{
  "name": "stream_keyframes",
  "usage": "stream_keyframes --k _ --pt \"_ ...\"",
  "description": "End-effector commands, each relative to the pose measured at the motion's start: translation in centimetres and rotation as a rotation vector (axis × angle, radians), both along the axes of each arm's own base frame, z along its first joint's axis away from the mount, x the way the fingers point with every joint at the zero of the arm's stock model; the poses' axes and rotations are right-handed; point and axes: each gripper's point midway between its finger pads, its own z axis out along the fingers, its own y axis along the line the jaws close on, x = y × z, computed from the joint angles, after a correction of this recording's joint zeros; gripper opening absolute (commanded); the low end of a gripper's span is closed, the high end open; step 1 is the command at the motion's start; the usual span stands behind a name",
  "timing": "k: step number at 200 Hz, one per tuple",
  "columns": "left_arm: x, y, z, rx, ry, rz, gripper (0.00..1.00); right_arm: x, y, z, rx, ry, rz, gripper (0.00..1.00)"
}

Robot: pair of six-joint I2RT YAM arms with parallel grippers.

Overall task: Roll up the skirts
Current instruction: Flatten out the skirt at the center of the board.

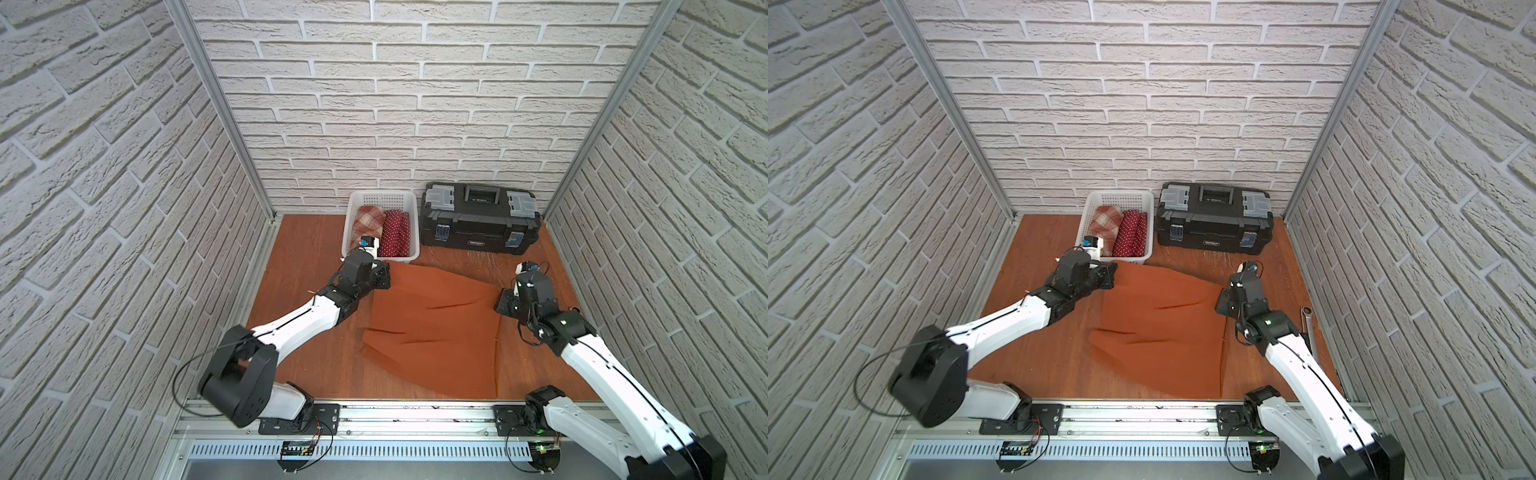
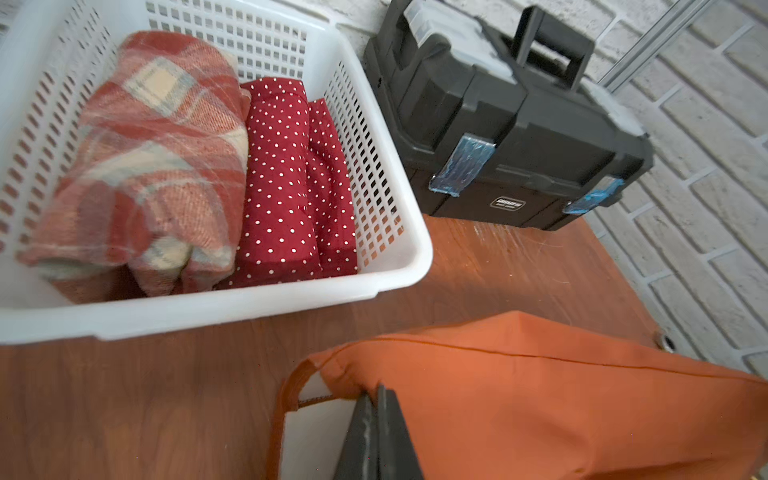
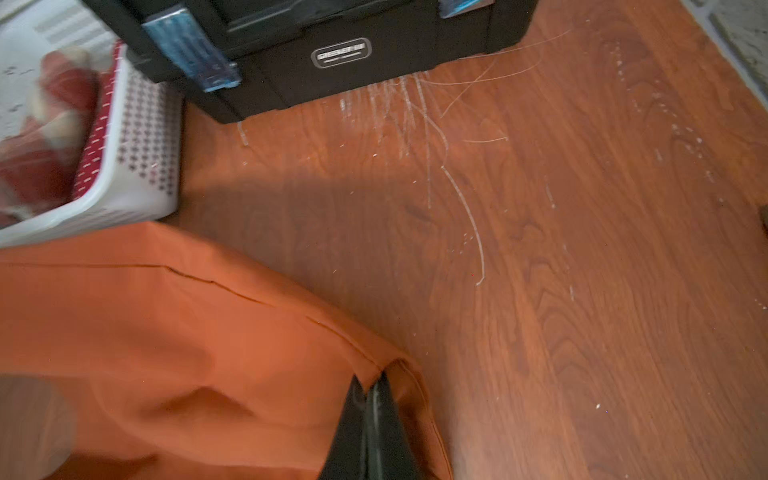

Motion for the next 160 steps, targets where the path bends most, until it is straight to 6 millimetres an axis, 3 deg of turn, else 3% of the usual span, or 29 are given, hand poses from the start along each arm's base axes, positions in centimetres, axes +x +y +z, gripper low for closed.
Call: stream_keyframes --k 1,31,42,55,66,77,102,115,137,141,160 --pt "3.6 -1.8 3.4 -0.053 -0.191 -0.006 0.0 4.0 -2.0 0.7 -0.002 -0.081 -0.106 0.02" --pt "6.1 -5.3 3.1 -0.079 -0.191 -0.091 0.0 6.2 -4.7 -0.5 -0.003 -0.084 -0.214 0.04" --pt "6.3 -5.9 3.4 -0.082 -0.187 -0.103 0.39 6.5 -5.6 -1.0 -0.002 -0.066 -0.24 0.17" --pt "6.2 -5.4 4.0 -0.066 -0.2 -0.081 0.53 6.5 -6.1 -1.3 -0.012 -0.052 -0.252 0.34" --pt "6.4 -3.6 4.2 -0.005 -0.198 -0.012 0.64 6.4 -5.9 -1.3 -0.007 -0.045 -0.24 0.38" --pt "7.3 0.1 3.8 0.075 -0.142 0.135 0.73 6.4 -5.5 -1.3 0.006 -0.035 -0.22 0.4" --pt "9.3 9.0 2.7 0.095 0.011 0.365 0.75 6.7 -4.6 -1.3 0.037 -0.03 -0.177 0.42" --pt "10.5 12.3 2.4 0.098 0.057 0.425 0.74 6.8 -4.0 -1.5 0.058 -0.028 -0.152 0.42" --pt "13.3 14.5 2.2 0.136 0.117 0.412 0.75 7.0 -3.3 -1.8 0.081 -0.021 -0.122 0.43" --pt "13.8 14.8 1.1 0.142 0.158 0.399 0.75 7.0 -3.2 -1.9 0.084 -0.019 -0.117 0.43" --pt "16.8 15.1 -0.3 0.125 0.229 0.34 0.7 7.1 -2.8 -2.0 0.099 -0.017 -0.099 0.43"
